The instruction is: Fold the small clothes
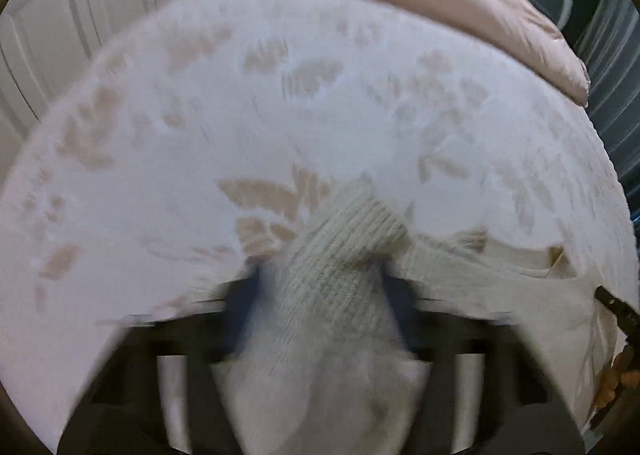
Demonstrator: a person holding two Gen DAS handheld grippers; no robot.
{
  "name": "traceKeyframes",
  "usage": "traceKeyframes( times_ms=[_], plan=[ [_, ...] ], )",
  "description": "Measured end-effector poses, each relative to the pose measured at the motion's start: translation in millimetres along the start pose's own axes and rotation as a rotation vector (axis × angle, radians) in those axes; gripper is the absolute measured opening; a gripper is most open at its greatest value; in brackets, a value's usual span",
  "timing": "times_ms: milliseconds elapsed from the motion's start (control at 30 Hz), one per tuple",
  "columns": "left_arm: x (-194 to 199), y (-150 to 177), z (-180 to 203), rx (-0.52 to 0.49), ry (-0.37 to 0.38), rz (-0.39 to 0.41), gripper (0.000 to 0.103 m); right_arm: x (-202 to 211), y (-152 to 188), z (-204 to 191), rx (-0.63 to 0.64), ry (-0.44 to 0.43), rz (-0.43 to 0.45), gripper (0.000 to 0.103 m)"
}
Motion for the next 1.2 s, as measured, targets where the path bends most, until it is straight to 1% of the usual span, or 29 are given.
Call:
traceKeyframes(
  times_ms=[33, 67, 100, 133, 167, 233, 267, 300, 333, 400, 467, 533, 600, 633, 667, 700, 733, 767, 800, 833, 867, 900, 933, 1000, 1033, 1067, 1100, 1133, 1200],
  plan=[
    [1.1, -1.1, -1.1, 0.003, 0.001, 0.002, 0.016, 6.5, 0.1, -8.7, 0.029, -0.022, 0.011, 0.008],
    [7.2, -3.1, -4.6, 0.017, 0.018, 0.031, 0.010, 22.9, -0.8, -17.4, 0.063, -0.041, 0.072, 0.008],
    [14.1, -5.4, -9.2, 0.030, 0.038, 0.059, 0.010, 40.0, -4.2, -23.2, 0.084, -0.066, 0.130, 0.007],
    [18.3, -9.6, -17.6, 0.053, 0.024, 0.080, 0.010, 59.9, -11.2, -19.6, 0.076, -0.093, 0.203, 0.007],
    [15.6, -11.6, -22.3, 0.068, 0.015, 0.079, 0.010, 65.6, -14.7, -10.9, 0.056, -0.094, 0.233, 0.007],
    [-7.5, -11.4, -30.5, 0.095, -0.017, 0.020, 0.010, 45.4, -17.9, 23.3, -0.015, -0.035, 0.182, 0.007],
    [-19.5, -8.6, -30.6, 0.093, -0.025, -0.009, 0.010, 20.4, -13.1, 40.1, -0.044, -0.004, 0.099, 0.007],
    [-24.7, -5.9, -29.0, 0.087, -0.040, -0.001, 0.011, 0.0, -5.4, 48.5, -0.048, 0.017, 0.021, 0.008],
    [-20.8, -5.9, -27.1, 0.078, -0.047, 0.014, 0.012, -6.2, -0.1, 47.5, -0.028, 0.028, 0.002, 0.011],
    [-5.7, -6.1, -27.5, 0.092, -0.023, 0.026, 0.014, 18.4, 2.3, 27.5, 0.006, 0.031, 0.098, 0.016],
    [25.4, -3.4, -27.1, 0.081, -0.002, 0.078, 0.016, 45.8, 5.5, 4.5, 0.042, 0.047, 0.180, 0.021],
    [63.1, 8.5, -19.0, 0.048, 0.022, 0.151, 0.016, 68.0, 15.4, -25.6, 0.089, 0.009, 0.229, 0.021],
    [87.0, 29.2, -2.2, 0.020, 0.047, 0.181, 0.016, 68.7, 39.6, -72.2, 0.140, -0.122, 0.198, 0.021],
    [94.1, 44.0, 11.2, -0.003, 0.070, 0.180, 0.017, 61.4, 50.4, -87.8, 0.159, -0.157, 0.162, 0.021],
    [93.8, 55.2, 25.8, -0.024, 0.081, 0.168, 0.018, 41.3, 70.8, -113.6, 0.187, -0.217, 0.090, 0.021],
    [89.8, 66.7, 35.1, -0.040, 0.080, 0.155, 0.019, 27.1, 80.9, -127.0, 0.210, -0.245, 0.045, 0.018],
    [78.8, 79.7, 42.8, -0.067, 0.051, 0.137, 0.019, 13.8, 89.4, -135.3, 0.236, -0.242, 0.015, 0.013],
    [67.6, 84.4, 46.3, -0.092, 0.016, 0.128, 0.019, -4.1, 99.0, -139.6, 0.276, -0.210, -0.022, 0.011],
    [57.4, 86.7, 43.7, -0.111, -0.014, 0.159, 0.019, -11.8, 101.3, -135.9, 0.297, -0.171, -0.030, 0.008],
    [57.0, 83.5, 36.1, -0.115, -0.035, 0.197, 0.019, -13.1, 98.7, -116.7, 0.295, -0.092, -0.009, 0.008],
    [57.2, 76.1, 24.8, -0.109, -0.082, 0.225, 0.020, -7.1, 94.9, -97.6, 0.257, -0.071, 0.010, 0.008],
    [58.0, 66.2, 10.4, -0.089, -0.139, 0.238, 0.022, 1.1, 89.1, -75.4, 0.206, -0.058, 0.029, 0.002],
    [58.0, 53.6, -9.1, -0.045, -0.187, 0.247, 0.031, 18.0, 83.3, -40.1, 0.118, -0.047, 0.056, 0.001],
    [51.4, 25.4, -53.1, 0.058, -0.264, 0.247, 0.034, 44.9, 79.1, -2.0, 0.044, 0.032, 0.106, 0.001],
    [44.5, 10.8, -77.0, 0.104, -0.320, 0.226, 0.032, 58.8, 79.0, 11.3, 0.018, 0.038, 0.128, 0.009],
    [37.6, 0.3, -95.7, 0.133, -0.354, 0.192, 0.032, 73.6, 80.3, 21.4, -0.010, 0.046, 0.151, 0.013],
    [34.1, -6.4, -110.3, 0.162, -0.367, 0.155, 0.032, 86.6, 82.8, 25.1, -0.021, 0.043, 0.173, 0.016],
    [36.3, -8.6, -118.9, 0.188, -0.354, 0.136, 0.032, 94.9, 85.4, 26.5, -0.019, 0.036, 0.189, 0.016],
    [58.9, 0.0, -126.1, 0.230, -0.249, 0.160, 0.032, 101.9, 95.6, 10.1, 0.016, 0.019, 0.188, 0.017]
  ],
)
Point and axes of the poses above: each gripper's, at about its wrist camera, not at the fingertips, and x roughly against the way its jaws point, z to its right, y to its underside, the point moved 3 cm from there along -x, roughly the way its jaws point, and after that the axes turned 13 degrees about -y, right-handed, at the moved point
